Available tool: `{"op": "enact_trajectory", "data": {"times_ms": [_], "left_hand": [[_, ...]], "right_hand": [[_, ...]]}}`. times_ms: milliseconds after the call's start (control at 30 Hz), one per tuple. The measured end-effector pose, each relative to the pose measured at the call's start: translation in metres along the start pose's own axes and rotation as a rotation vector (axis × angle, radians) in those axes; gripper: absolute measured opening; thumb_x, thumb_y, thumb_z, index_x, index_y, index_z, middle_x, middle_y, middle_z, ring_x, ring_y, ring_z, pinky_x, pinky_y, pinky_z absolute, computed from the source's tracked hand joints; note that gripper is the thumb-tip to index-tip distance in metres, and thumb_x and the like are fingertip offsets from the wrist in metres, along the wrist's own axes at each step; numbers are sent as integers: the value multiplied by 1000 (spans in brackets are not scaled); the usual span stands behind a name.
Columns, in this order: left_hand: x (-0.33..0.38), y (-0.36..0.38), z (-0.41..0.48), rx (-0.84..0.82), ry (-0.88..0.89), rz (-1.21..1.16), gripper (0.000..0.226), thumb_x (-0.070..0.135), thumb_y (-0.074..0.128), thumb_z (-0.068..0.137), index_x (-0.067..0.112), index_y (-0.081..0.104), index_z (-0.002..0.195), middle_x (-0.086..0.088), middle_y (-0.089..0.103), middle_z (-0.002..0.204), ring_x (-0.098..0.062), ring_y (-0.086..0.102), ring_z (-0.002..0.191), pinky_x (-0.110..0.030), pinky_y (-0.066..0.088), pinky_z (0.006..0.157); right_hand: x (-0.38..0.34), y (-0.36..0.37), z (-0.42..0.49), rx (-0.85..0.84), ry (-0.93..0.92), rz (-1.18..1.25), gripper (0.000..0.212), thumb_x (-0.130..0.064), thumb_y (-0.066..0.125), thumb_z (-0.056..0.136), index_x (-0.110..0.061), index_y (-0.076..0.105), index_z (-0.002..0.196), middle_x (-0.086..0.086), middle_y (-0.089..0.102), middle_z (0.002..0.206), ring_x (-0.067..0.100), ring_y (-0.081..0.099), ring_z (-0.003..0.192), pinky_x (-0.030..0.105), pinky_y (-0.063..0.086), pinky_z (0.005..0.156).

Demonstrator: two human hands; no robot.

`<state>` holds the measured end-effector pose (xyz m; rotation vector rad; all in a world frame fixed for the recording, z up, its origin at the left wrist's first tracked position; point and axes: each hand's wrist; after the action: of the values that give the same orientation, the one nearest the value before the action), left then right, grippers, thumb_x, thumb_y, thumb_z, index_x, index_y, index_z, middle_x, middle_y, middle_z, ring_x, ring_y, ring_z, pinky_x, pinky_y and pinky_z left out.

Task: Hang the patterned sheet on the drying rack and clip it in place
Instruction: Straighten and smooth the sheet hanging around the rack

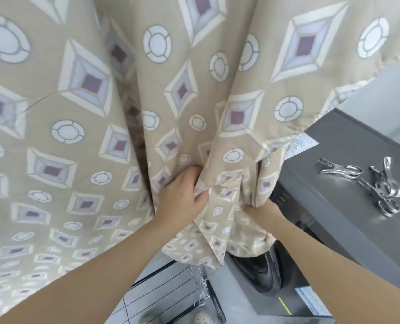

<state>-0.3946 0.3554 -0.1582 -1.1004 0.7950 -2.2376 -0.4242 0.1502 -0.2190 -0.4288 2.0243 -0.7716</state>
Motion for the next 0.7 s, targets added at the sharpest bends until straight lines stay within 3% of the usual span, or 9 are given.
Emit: {"op": "enact_trajectory", "data": {"times_ms": [67, 133, 200, 267, 400, 467, 500, 600, 700], "left_hand": [[7, 2, 0, 39, 52, 12, 30, 21, 66, 64, 12, 53, 90, -6, 66, 70, -21, 61, 61, -25, 46, 43], [12, 7, 2, 19, 113, 75, 35, 25, 59, 66, 15, 47, 98, -5, 66, 71, -25, 63, 51, -23, 41, 35], [17, 15, 3, 8, 179, 141, 44, 23, 60, 65, 16, 43, 105, -4, 69, 76, -21, 62, 48, -21, 38, 33], [22, 21, 5, -2, 188, 146, 48, 18, 62, 63, 16, 43, 107, -2, 69, 75, -20, 61, 46, -19, 36, 33], [31, 31, 11, -54, 141, 219, 42, 26, 38, 71, 12, 46, 111, -1, 65, 69, -19, 54, 37, -17, 29, 29], [40, 32, 14, -117, 133, 260, 49, 27, 38, 75, 12, 49, 120, -2, 68, 84, -20, 62, 49, -20, 34, 34], [47, 32, 18, -189, 121, 260, 54, 27, 41, 79, 14, 42, 131, -1, 65, 101, -21, 66, 64, -24, 39, 42], [57, 33, 33, -516, 78, 153, 84, 37, 55, 83, 29, 0, 146, 4, 40, 137, -23, 57, 108, -30, 45, 71], [65, 23, 55, -645, 114, -79, 94, 30, 64, 77, 41, -3, 141, 9, 38, 140, -18, 58, 104, -38, 52, 81]], "right_hand": [[-12, -10, -2, 32, -66, 311, 25, -20, 64, 85, -16, 62, 109, 0, 65, 106, 24, 60, 102, 30, 45, 82], [-27, -24, -10, 105, -150, 529, 10, -15, 65, 83, -21, 62, 91, -6, 65, 84, 15, 61, 80, 23, 47, 67], [-38, -34, -17, 228, -263, 637, 9, -17, 64, 83, -24, 59, 83, -11, 62, 75, 6, 58, 71, 17, 45, 62], [-41, -37, -23, 307, -303, 640, 18, -21, 59, 87, -19, 52, 70, -7, 55, 67, 8, 51, 65, 21, 43, 65], [-30, -35, -22, 316, -196, 366, 29, -27, 48, 95, -15, 48, 68, -1, 54, 65, 18, 52, 71, 27, 39, 65], [-32, -38, -20, 311, -203, 440, 19, -26, 46, 95, -21, 54, 78, -2, 60, 77, 18, 57, 81, 28, 44, 72], [-36, -42, -21, 309, -237, 557, 12, -26, 48, 94, -21, 56, 87, -2, 62, 86, 16, 59, 88, 28, 46, 78], [-57, -63, -29, 286, -391, 896, 23, -30, 52, 93, -17, 52, 113, -4, 61, 103, 4, 61, 93, 20, 50, 81], [-82, -89, -38, 193, -513, 1083, 49, -58, 38, 90, -20, 52, 118, 13, 65, 105, 24, 64, 94, 42, 53, 86]]}}
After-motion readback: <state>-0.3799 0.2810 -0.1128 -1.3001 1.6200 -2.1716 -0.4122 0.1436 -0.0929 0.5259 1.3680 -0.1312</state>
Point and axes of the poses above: each hand's wrist, its own z-axis towards the middle knuckle, its own y-axis out of the palm, x = y × z
